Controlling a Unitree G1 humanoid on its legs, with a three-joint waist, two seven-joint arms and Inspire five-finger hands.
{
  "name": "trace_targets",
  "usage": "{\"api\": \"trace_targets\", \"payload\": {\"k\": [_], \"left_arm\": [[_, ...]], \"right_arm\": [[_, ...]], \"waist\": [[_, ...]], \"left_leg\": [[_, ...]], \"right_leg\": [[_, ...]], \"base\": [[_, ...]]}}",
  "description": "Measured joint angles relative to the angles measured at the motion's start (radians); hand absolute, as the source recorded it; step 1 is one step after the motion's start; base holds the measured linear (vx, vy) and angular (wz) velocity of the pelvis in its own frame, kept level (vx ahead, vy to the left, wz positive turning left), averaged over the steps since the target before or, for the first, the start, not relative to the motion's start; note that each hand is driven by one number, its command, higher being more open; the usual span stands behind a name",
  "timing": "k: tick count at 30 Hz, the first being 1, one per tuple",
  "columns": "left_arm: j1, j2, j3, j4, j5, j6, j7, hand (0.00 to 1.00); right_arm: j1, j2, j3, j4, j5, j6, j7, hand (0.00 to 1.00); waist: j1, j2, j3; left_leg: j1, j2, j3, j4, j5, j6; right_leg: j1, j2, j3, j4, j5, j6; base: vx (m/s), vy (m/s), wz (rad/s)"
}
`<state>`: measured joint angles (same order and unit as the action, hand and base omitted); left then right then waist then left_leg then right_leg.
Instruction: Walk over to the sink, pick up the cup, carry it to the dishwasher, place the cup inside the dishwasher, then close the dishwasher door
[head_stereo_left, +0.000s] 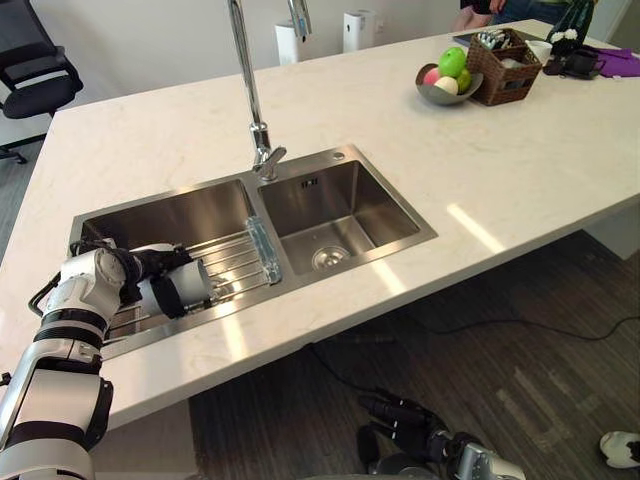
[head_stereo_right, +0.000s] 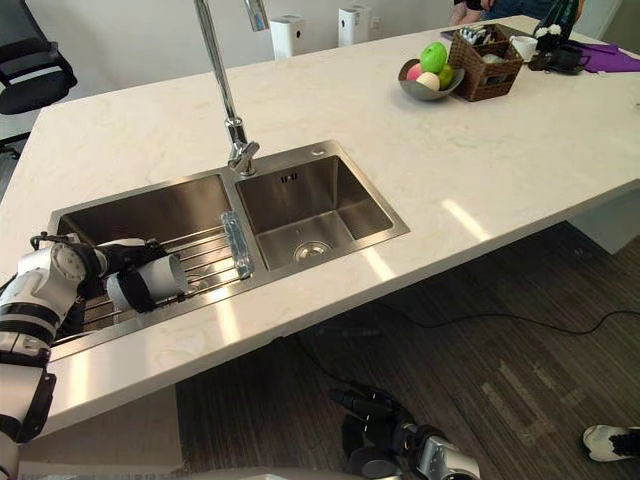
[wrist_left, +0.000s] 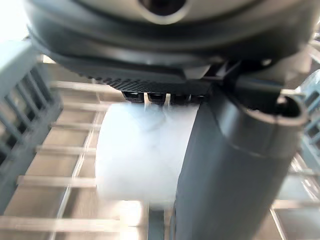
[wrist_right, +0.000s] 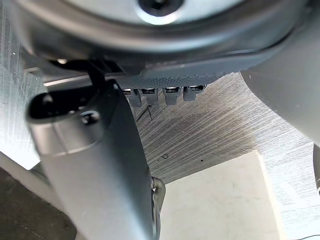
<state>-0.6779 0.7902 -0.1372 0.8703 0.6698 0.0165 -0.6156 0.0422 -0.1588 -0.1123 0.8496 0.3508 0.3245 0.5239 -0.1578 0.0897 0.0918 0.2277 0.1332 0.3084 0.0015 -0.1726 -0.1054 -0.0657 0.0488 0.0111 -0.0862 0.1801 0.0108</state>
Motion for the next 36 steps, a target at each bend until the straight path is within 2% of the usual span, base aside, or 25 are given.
{"api": "trace_targets", "payload": {"k": [3, 13, 19, 22, 26, 30, 32, 36], "left_arm": [[0.000, -0.006, 0.012, 0.003, 0.016, 0.012, 0.021, 0.00], [0.043, -0.059, 0.054, 0.035, -0.009, 0.019, 0.221, 0.00], [0.100, -0.067, 0.093, 0.022, -0.093, -0.043, 0.355, 0.00], [0.153, -0.067, 0.093, -0.053, -0.166, -0.091, 0.439, 0.00], [0.212, -0.067, 0.130, -0.180, -0.250, -0.149, 0.499, 0.00], [0.256, -0.069, 0.197, -0.292, -0.346, -0.163, 0.550, 0.00], [0.269, -0.093, 0.251, -0.364, -0.411, -0.169, 0.598, 0.00], [0.327, -0.134, 0.348, -0.519, -0.529, -0.175, 0.662, 0.00]], "right_arm": [[0.000, 0.000, 0.000, -0.001, 0.000, 0.000, 0.001, 1.00], [0.000, -0.003, 0.004, -0.003, 0.000, 0.003, -0.004, 1.00], [0.004, -0.004, 0.009, -0.015, 0.002, 0.014, -0.021, 1.00], [0.009, -0.005, 0.009, -0.016, 0.005, 0.014, -0.025, 1.00], [0.015, -0.007, 0.010, -0.014, 0.006, 0.014, -0.032, 1.00], [0.018, -0.008, 0.009, -0.006, 0.005, 0.014, -0.034, 1.00], [0.019, -0.007, 0.008, 0.006, 0.005, 0.012, -0.040, 1.00], [0.020, -0.003, 0.006, 0.015, 0.004, 0.010, -0.051, 1.00]], "waist": [[-0.004, 0.001, 0.000], [0.001, 0.000, 0.000], [0.010, 0.000, 0.000], [0.030, -0.002, 0.001], [0.054, -0.008, -0.002], [0.072, -0.016, -0.006], [0.089, -0.023, -0.011], [0.099, -0.031, -0.016]], "left_leg": [[0.001, 0.005, 0.004, 0.000, -0.001, -0.002], [-0.001, 0.007, 0.004, 0.004, -0.002, -0.003], [-0.007, 0.011, -0.008, 0.005, -0.002, -0.002], [-0.013, 0.014, -0.023, 0.004, -0.001, -0.002], [-0.024, 0.014, -0.051, 0.004, 0.001, -0.002], [-0.029, 0.012, -0.057, 0.005, 0.007, 0.000], [-0.034, 0.006, -0.064, 0.005, 0.015, 0.003], [-0.040, 0.005, -0.086, 0.005, 0.019, 0.008]], "right_leg": [[-0.001, 0.002, 0.004, 0.000, 0.000, 0.000], [0.000, 0.002, 0.002, 0.000, 0.002, 0.001], [0.000, 0.001, -0.013, 0.000, 0.000, -0.001], [0.001, 0.001, -0.028, 0.001, 0.000, -0.008], [0.001, 0.000, -0.049, 0.001, -0.007, -0.010], [0.002, -0.004, -0.062, 0.001, -0.009, -0.011], [0.002, -0.011, -0.070, 0.001, -0.009, -0.011], [0.007, -0.018, -0.089, 0.000, -0.008, -0.011]], "base": [[-0.01, 0.000, -0.05], [-0.01, -0.001, 0.00], [0.00, 0.006, 0.06], [0.02, 0.022, 0.12], [0.02, 0.031, 0.16], [0.00, 0.030, 0.10], [-0.03, 0.016, 0.11], [-0.05, 0.010, 0.18]]}}
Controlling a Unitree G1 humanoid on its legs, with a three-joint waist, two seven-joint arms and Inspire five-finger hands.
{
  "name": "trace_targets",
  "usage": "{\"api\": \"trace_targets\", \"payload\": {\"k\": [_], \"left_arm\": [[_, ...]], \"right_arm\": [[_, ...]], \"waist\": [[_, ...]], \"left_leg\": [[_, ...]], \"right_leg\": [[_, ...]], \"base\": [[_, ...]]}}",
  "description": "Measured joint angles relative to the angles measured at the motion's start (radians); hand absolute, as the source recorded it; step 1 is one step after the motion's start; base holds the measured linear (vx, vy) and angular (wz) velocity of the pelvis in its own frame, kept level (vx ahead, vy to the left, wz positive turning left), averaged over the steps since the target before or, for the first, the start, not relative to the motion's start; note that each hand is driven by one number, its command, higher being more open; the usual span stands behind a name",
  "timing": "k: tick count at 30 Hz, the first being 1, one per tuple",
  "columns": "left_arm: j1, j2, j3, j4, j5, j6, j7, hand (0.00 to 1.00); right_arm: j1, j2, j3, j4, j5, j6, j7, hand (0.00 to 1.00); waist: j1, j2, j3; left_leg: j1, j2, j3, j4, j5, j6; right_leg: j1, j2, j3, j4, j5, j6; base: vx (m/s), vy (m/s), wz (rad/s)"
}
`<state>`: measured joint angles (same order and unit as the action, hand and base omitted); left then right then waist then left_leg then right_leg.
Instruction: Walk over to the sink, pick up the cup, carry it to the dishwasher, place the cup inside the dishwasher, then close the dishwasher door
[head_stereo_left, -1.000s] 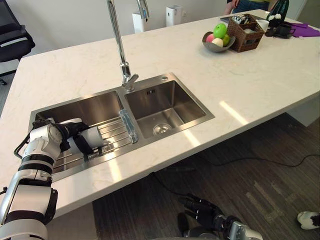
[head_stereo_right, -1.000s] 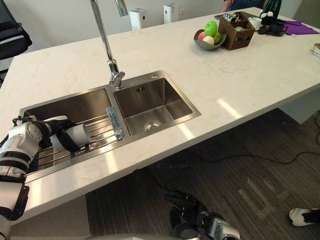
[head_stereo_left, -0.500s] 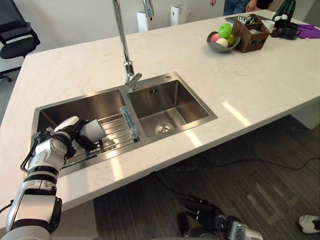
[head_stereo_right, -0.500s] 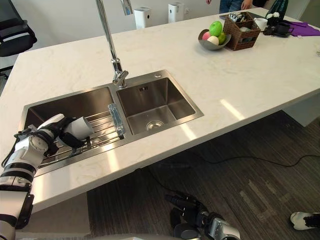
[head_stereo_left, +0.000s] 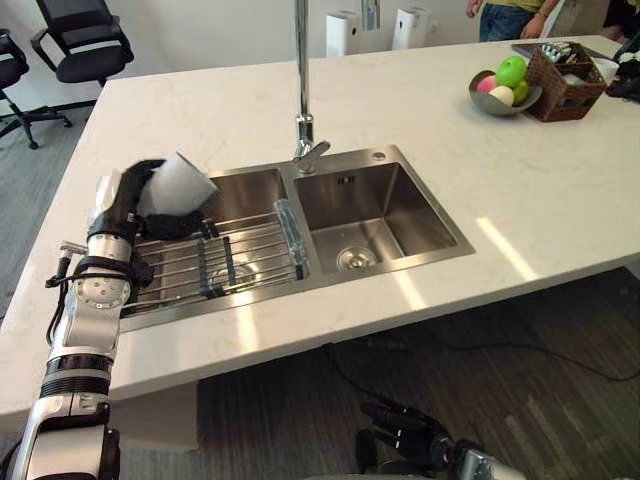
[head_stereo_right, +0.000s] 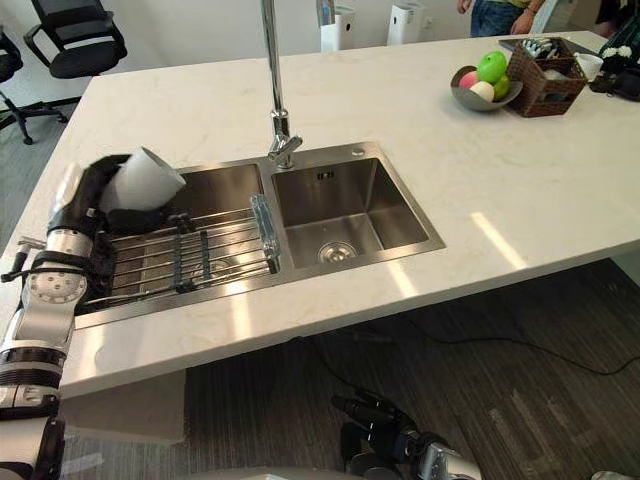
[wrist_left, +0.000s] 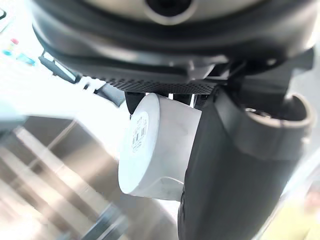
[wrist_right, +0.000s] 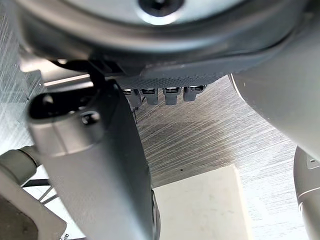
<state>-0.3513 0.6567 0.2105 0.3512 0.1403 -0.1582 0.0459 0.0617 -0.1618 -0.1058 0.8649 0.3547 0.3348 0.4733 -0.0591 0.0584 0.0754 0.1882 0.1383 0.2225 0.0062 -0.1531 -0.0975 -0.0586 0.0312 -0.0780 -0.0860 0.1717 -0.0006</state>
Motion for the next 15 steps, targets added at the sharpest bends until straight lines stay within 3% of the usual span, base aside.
{"api": "trace_targets", "payload": {"k": [6, 10, 15], "left_arm": [[0.090, -0.076, 0.084, -0.144, -0.045, -0.001, 0.045, 0.00], [0.133, -0.133, 0.100, -0.187, -0.169, -0.001, 0.078, 0.00], [0.201, -0.306, 0.155, -0.359, -0.316, -0.035, 0.184, 0.00]], "right_arm": [[0.007, 0.004, -0.002, 0.013, -0.004, 0.000, -0.012, 1.00], [0.012, 0.007, -0.002, 0.012, -0.003, -0.002, -0.017, 1.00], [0.021, 0.015, -0.002, 0.010, 0.018, -0.003, -0.040, 1.00]], "waist": [[0.024, -0.013, -0.012], [0.033, -0.016, -0.014], [0.050, -0.020, -0.020]], "left_leg": [[-0.004, -0.002, -0.022, -0.001, 0.006, 0.004], [-0.005, -0.002, -0.025, -0.004, 0.006, 0.004], [-0.013, -0.001, -0.034, 0.000, 0.006, 0.004]], "right_leg": [[0.007, -0.009, -0.020, -0.006, 0.001, 0.001], [0.008, -0.011, -0.024, -0.006, 0.002, 0.002], [0.006, -0.013, -0.034, -0.001, 0.002, 0.001]], "base": [[-0.06, 0.009, 0.12], [-0.01, 0.015, 0.02], [0.04, 0.053, 0.06]]}}
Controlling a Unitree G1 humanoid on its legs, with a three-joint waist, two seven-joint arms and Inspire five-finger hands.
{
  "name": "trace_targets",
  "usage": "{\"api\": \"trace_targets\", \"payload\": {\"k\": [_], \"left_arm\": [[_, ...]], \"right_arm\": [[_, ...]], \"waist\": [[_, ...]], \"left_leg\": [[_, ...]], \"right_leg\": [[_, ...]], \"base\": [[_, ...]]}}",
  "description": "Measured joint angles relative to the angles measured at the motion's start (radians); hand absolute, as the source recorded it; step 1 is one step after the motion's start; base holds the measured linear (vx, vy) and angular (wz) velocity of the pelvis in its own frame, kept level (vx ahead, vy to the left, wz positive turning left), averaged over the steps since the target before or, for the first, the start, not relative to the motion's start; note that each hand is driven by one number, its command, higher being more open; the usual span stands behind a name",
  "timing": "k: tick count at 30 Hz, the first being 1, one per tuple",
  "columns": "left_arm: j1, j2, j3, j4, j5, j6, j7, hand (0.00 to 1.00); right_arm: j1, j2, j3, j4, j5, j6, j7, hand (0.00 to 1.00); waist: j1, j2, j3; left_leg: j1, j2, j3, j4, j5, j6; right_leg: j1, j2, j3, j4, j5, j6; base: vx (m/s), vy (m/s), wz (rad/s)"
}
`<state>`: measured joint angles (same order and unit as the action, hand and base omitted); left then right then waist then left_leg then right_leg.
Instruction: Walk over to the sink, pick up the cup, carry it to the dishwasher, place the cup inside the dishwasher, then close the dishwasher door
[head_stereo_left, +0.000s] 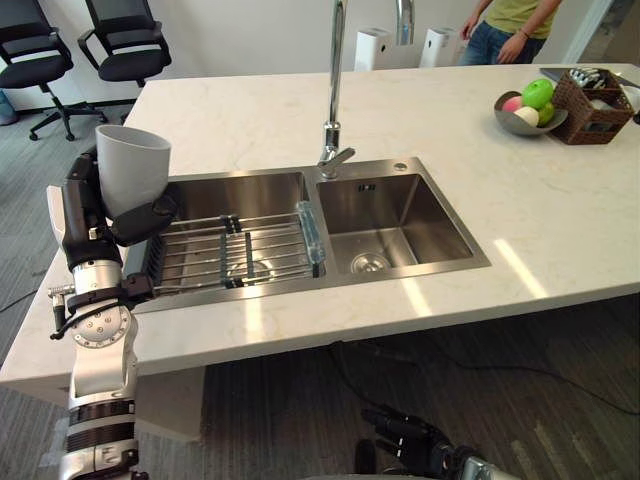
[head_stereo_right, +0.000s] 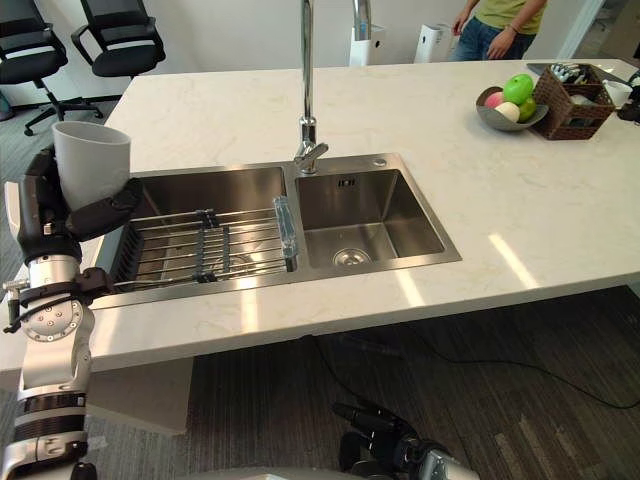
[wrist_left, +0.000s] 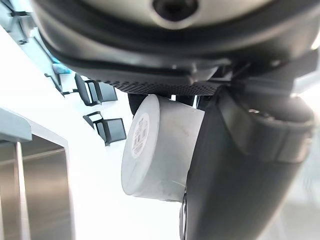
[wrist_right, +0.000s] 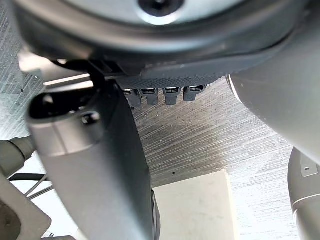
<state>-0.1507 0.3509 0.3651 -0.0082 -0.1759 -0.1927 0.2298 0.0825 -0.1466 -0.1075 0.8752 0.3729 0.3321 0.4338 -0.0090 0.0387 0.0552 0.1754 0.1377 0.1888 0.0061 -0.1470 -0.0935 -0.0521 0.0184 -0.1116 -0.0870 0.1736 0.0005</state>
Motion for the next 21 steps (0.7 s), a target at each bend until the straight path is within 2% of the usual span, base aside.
{"api": "trace_targets", "payload": {"k": [3, 7, 13, 18, 19, 21], "left_arm": [[0.041, -0.081, 0.012, -0.077, -0.021, -0.036, 0.061, 0.00], [0.151, -0.188, 0.009, -0.212, -0.020, -0.107, 0.142, 0.00], [0.209, -0.219, 0.010, -0.270, 0.007, -0.149, 0.185, 0.00], [0.290, -0.242, 0.007, -0.365, 0.053, -0.163, 0.188, 0.00], [0.304, -0.250, 0.007, -0.379, 0.056, -0.163, 0.186, 0.00], [0.341, -0.272, 0.009, -0.395, 0.058, -0.161, 0.176, 0.00]], "right_arm": [[0.010, 0.003, -0.001, 0.001, 0.029, 0.000, -0.025, 1.00], [0.023, 0.015, -0.002, 0.000, 0.069, 0.000, -0.095, 1.00], [0.044, 0.016, -0.002, -0.001, 0.058, -0.004, -0.107, 1.00], [0.046, 0.021, -0.006, -0.015, -0.019, -0.006, -0.091, 1.00], [0.045, 0.019, -0.006, -0.014, -0.031, -0.006, -0.083, 1.00], [0.043, 0.008, -0.005, -0.001, -0.063, -0.006, -0.057, 1.00]], "waist": [[0.013, -0.005, -0.006], [0.029, -0.013, -0.020], [0.060, -0.015, -0.042], [0.079, -0.005, -0.036], [0.083, -0.005, -0.035], [0.098, -0.006, -0.025]], "left_leg": [[-0.002, -0.002, 0.000, 0.005, 0.000, 0.000], [-0.010, -0.006, -0.011, 0.020, 0.003, 0.001], [-0.030, -0.001, -0.028, 0.050, -0.005, 0.007], [-0.106, -0.003, -0.139, 0.139, -0.030, 0.028], [-0.113, -0.007, -0.158, 0.139, -0.024, 0.036], [-0.136, -0.035, -0.206, 0.108, 0.036, 0.069]], "right_leg": [[0.000, -0.002, 0.000, 0.000, 0.000, 0.000], [0.004, -0.008, -0.007, -0.005, 0.002, -0.002], [0.007, -0.014, -0.019, -0.005, -0.001, -0.004], [0.030, -0.030, -0.117, 0.000, -0.009, -0.006], [0.034, -0.035, -0.137, 0.000, -0.010, -0.004], [0.052, -0.075, -0.234, 0.001, -0.018, 0.008]], "base": [[0.00, 0.040, 0.00], [-0.05, 0.020, 0.07], [-0.08, -0.003, 0.08], [-0.06, -0.006, 0.54], [-0.03, 0.004, 0.98], [-0.03, 0.016, 1.32]]}}
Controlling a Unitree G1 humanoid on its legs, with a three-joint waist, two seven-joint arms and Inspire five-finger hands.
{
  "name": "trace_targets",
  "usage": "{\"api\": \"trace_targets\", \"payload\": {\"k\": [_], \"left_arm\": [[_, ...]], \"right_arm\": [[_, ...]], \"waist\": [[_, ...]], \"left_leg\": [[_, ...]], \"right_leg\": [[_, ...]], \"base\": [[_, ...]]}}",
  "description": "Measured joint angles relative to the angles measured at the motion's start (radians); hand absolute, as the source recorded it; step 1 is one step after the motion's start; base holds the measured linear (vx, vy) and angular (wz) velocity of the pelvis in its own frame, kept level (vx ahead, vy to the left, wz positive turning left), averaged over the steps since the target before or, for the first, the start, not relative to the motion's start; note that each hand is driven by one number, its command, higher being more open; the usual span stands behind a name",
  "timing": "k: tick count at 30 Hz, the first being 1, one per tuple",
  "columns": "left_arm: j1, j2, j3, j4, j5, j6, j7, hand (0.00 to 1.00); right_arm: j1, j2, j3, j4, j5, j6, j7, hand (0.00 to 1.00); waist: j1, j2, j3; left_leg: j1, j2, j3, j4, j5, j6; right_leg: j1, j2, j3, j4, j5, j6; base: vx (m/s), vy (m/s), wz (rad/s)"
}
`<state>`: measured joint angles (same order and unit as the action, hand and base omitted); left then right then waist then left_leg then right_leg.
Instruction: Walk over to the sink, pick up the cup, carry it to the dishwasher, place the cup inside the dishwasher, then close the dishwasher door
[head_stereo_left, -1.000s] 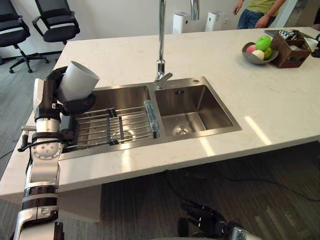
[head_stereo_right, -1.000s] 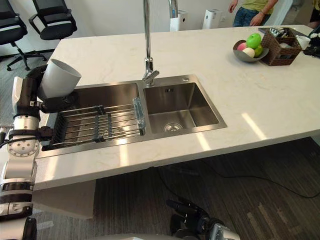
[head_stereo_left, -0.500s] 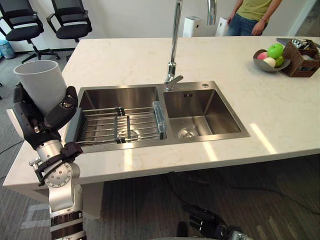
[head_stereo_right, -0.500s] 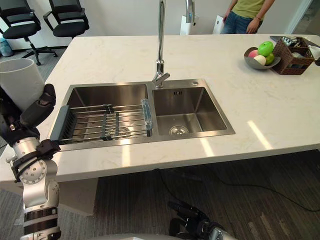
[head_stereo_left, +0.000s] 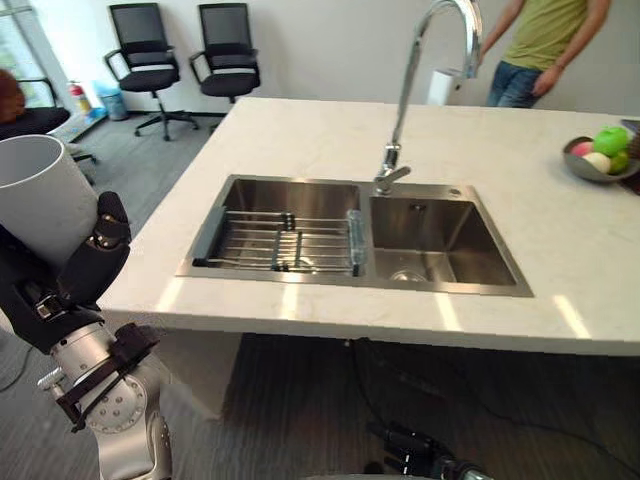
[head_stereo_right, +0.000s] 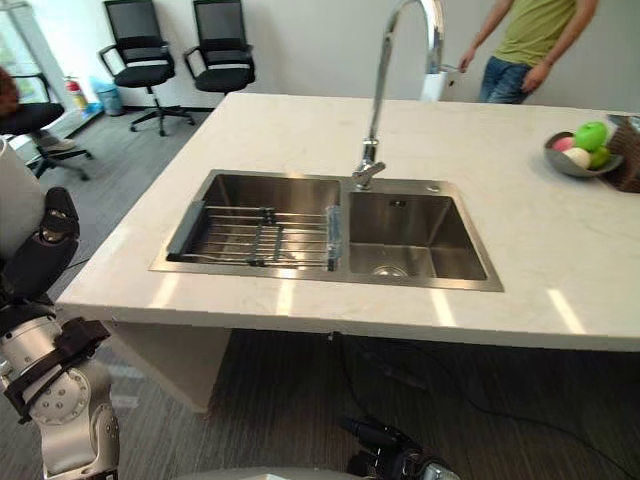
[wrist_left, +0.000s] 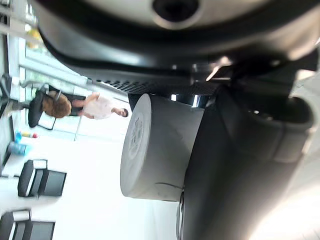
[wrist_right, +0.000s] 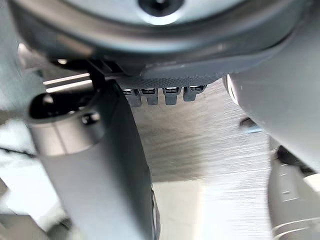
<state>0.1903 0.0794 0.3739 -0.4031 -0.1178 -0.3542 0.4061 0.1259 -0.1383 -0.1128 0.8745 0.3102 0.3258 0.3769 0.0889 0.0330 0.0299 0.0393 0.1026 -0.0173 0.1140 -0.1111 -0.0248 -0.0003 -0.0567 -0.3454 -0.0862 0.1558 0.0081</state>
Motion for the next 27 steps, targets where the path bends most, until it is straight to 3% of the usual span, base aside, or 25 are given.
{"api": "trace_targets", "payload": {"k": [1, 2, 3, 4, 5, 6, 8, 9, 10, 11, 12, 13, 14, 15, 19, 20, 22, 23, 24, 26, 27], "left_arm": [[0.006, -0.009, 0.000, 0.000, 0.001, 0.000, -0.001, 0.00], [0.015, -0.027, -0.001, -0.001, 0.003, 0.000, 0.001, 0.00], [0.032, -0.037, 0.001, 0.000, 0.015, 0.000, 0.010, 0.00], [0.034, -0.040, 0.001, 0.001, 0.020, -0.001, 0.009, 0.00], [0.034, -0.045, 0.002, 0.008, 0.020, -0.006, 0.007, 0.00], [0.032, -0.048, 0.001, 0.008, 0.021, -0.011, 0.006, 0.00], [0.030, -0.060, -0.040, 0.015, 0.021, -0.056, 0.000, 0.00], [0.031, -0.061, -0.058, 0.011, 0.022, -0.065, -0.003, 0.00], [0.000, -0.042, -0.099, 0.003, 0.021, -0.072, -0.010, 0.00], [-0.012, -0.038, -0.100, 0.002, 0.020, -0.071, -0.014, 0.00], [-0.028, -0.034, -0.102, -0.001, 0.020, -0.070, -0.015, 0.00], [-0.023, -0.038, -0.120, -0.003, 0.021, -0.071, -0.002, 0.00], [-0.010, -0.041, -0.134, -0.003, 0.021, -0.067, 0.004, 0.00], [-0.004, -0.044, -0.149, -0.003, 0.020, -0.062, 0.005, 0.00], [0.079, -0.052, -0.188, -0.032, 0.017, -0.046, 0.001, 0.00], [0.096, -0.052, -0.193, -0.034, 0.015, -0.046, 0.000, 0.00], [0.093, -0.050, -0.257, -0.028, -0.012, -0.048, -0.012, 0.00], [0.064, -0.035, -0.341, -0.002, -0.032, -0.074, -0.023, 0.00], [0.013, 0.001, -0.417, 0.061, -0.045, -0.120, -0.041, 0.00], [-0.044, 0.034, -0.486, 0.136, -0.072, -0.124, -0.073, 0.00], [-0.044, 0.035, -0.496, 0.148, -0.100, -0.121, -0.079, 0.00]], "right_arm": [[-0.002, -0.005, 0.000, 0.001, -0.009, 0.000, 0.011, 1.00], [-0.010, -0.013, 0.000, 0.004, -0.041, 0.000, 0.034, 1.00], [-0.017, -0.022, -0.009, 0.007, -0.079, 0.004, 0.051, 1.00], [-0.019, -0.022, -0.018, 0.009, -0.085, 0.005, 0.055, 1.00], [-0.033, -0.023, -0.044, 0.036, -0.087, 0.005, 0.060, 1.00], [-0.045, -0.026, -0.056, 0.056, -0.086, 0.004, 0.060, 1.00], [-0.063, -0.062, -0.058, 0.093, -0.035, -0.004, 0.032, 1.00], [-0.056, -0.084, -0.057, 0.085, -0.020, -0.005, 0.027, 1.00], [-0.057, -0.108, -0.055, 0.067, 0.001, -0.013, 0.016, 1.00], [-0.059, -0.105, -0.055, 0.077, 0.002, -0.013, 0.013, 1.00], [-0.060, -0.092, -0.059, 0.082, 0.002, -0.012, 0.013, 1.00], [-0.069, -0.093, -0.055, 0.108, -0.003, -0.021, -0.001, 1.00], [-0.077, -0.101, -0.043, 0.107, -0.004, -0.020, -0.004, 1.00], [-0.075, -0.108, -0.032, 0.108, -0.004, -0.019, -0.007, 1.00], [-0.088, -0.107, 0.020, 0.101, -0.072, -0.020, -0.016, 1.00], [-0.090, -0.109, 0.030, 0.089, -0.079, -0.020, -0.019, 1.00], [-0.053, -0.124, 0.012, 0.030, -0.051, -0.024, -0.024, 1.00], [-0.021, -0.122, -0.030, 0.003, 0.008, -0.031, -0.027, 1.00], [0.000, -0.101, -0.062, -0.008, 0.060, -0.037, -0.027, 1.00], [0.019, -0.064, -0.069, -0.024, 0.112, -0.051, -0.034, 1.00], [0.019, -0.047, -0.066, -0.045, 0.115, -0.054, -0.053, 1.00]], "waist": [[0.001, 0.000, 0.007], [0.004, 0.003, 0.020], [0.007, 0.002, 0.026], [0.006, -0.001, 0.033], [0.005, -0.012, 0.043], [0.004, -0.017, 0.050], [0.000, -0.015, 0.061], [-0.002, 0.010, 0.054], [-0.039, 0.025, 0.064], [-0.054, 0.002, 0.057], [-0.070, -0.017, 0.062], [-0.068, -0.007, 0.065], [-0.066, 0.008, 0.067], [-0.068, 0.010, 0.067], [-0.067, 0.017, 0.067], [-0.059, 0.014, 0.071], [-0.071, 0.022, 0.073], [-0.092, 0.037, 0.073], [-0.113, 0.042, 0.073], [-0.130, 0.036, 0.078], [-0.129, 0.032, 0.081]], "left_leg": [[-0.002, -0.007, 0.006, -0.016, 0.016, 0.018], [-0.005, -0.012, 0.031, -0.060, 0.034, 0.087], [-0.005, 0.001, 0.119, -0.102, 0.044, 0.167], [-0.004, 0.017, 0.200, -0.107, 0.041, 0.202], [-0.006, 0.048, 0.373, -0.106, 0.028, 0.243], [-0.019, 0.072, 0.460, -0.060, 0.022, 0.233], [-0.078, 0.210, 0.771, 0.299, 0.022, 0.276], [-0.067, 0.241, 0.834, 0.352, 0.107, 0.290], [-0.111, 0.193, 0.834, 0.288, 0.145, 0.286], [-0.101, 0.128, 0.792, 0.160, 0.181, 0.253], [-0.085, 0.100, 0.778, 0.150, 0.156, 0.249], [-0.031, 0.181, 0.894, 0.281, 0.034, 0.227], [0.008, 0.198, 0.938, 0.266, 0.039, 0.164], [0.013, 0.193, 0.944, 0.246, 0.050, 0.116], [0.015, 0.091, 0.958, 0.072, 0.020, 0.013], [0.010, 0.047, 0.918, 0.032, 0.027, 0.011], [0.003, -0.021, 0.789, -0.006, 0.026, 0.045], [-0.008, -0.048, 0.661, -0.021, 0.031, 0.073], [-0.030, -0.059, 0.520, -0.024, 0.039, 0.095], [-0.009, -0.105, 0.356, -0.041, 0.044, 0.121], [0.036, -0.139, 0.307, -0.047, 0.027, 0.128]], "right_leg": [[0.007, -0.015, -0.028, 0.000, -0.004, 0.005], [0.019, -0.038, -0.086, 0.000, -0.015, 0.011], [0.026, -0.050, -0.121, 0.000, -0.026, 0.024], [0.035, -0.055, -0.131, 0.000, -0.026, 0.023], [0.055, -0.083, -0.204, 0.000, -0.030, 0.012], [0.058, -0.108, -0.245, 0.001, -0.037, 0.011], [0.060, -0.192, -0.383, 0.081, -0.056, 0.023], [0.061, -0.204, -0.416, 0.130, -0.075, 0.029], [0.031, -0.226, -0.427, 0.227, -0.172, 0.032], [0.027, -0.216, -0.428, 0.209, -0.186, 0.010], [0.034, -0.219, -0.433, 0.180, -0.167, 0.009], [0.059, -0.223, -0.503, 0.189, -0.150, 0.051], [0.070, -0.231, -0.536, 0.197, -0.147, 0.056], [0.073, -0.236, -0.559, 0.202, -0.142, 0.064], [0.105, -0.273, -0.683, 0.209, -0.095, 0.070], [0.105, -0.306, -0.664, 0.253, -0.081, 0.060], [0.092, -0.381, -0.445, 0.408, -0.048, -0.009], [0.035, -0.377, -0.149, 0.532, -0.047, -0.052], [0.015, -0.266, 0.125, 0.566, -0.214, 0.006], [0.004, -0.136, 0.321, 0.589, -0.327, 0.033], [-0.033, -0.107, 0.349, 0.613, -0.369, 0.066]], "base": [[-0.05, 0.034, 1.66], [-0.05, 0.022, 1.76], [-0.03, 0.008, 1.81], [0.00, 0.032, 1.89], [0.02, 0.071, 1.63], [0.00, 0.136, 2.02], [0.02, 0.181, 1.77], [-0.01, 0.235, 2.25], [-0.07, 0.153, 2.11], [-0.11, 0.094, 2.31], [-0.12, -0.038, 1.71], [-0.06, -0.006, 1.55], [-0.02, 0.053, 1.27], [0.00, 0.188, 0.85], [-0.07, 0.302, 0.94], [-0.09, 0.384, 1.34], [-0.02, 0.375, 2.03], [0.08, 0.256, 3.19], [0.09, 0.095, 3.41], [0.16, -0.006, 2.91], [0.20, -0.005, 2.01]]}}
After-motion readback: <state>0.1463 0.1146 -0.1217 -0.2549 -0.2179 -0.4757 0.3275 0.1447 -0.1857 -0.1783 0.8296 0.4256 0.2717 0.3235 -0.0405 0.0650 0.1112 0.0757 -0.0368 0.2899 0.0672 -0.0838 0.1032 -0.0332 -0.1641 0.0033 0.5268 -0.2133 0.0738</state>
